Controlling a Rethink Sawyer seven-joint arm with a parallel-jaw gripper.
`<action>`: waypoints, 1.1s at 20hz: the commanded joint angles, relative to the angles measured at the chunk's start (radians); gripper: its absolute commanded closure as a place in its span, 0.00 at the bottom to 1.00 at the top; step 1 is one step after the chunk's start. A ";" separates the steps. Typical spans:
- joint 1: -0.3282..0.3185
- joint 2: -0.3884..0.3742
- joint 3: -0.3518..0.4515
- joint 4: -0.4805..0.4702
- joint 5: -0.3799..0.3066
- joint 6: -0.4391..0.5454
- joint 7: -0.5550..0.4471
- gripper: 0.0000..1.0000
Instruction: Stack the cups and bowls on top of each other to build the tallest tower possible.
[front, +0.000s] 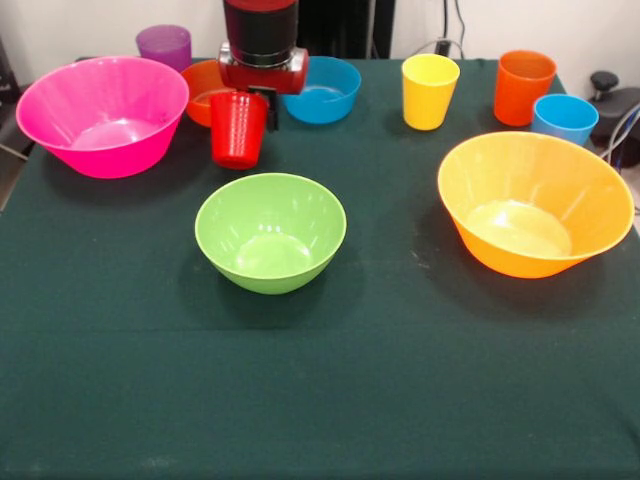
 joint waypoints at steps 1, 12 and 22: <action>0.008 0.027 0.112 -0.092 0.038 0.131 -0.020 1.00; 0.015 0.014 0.121 -0.113 0.043 0.190 -0.021 1.00; 0.012 -0.010 0.142 -0.114 0.065 0.239 -0.031 1.00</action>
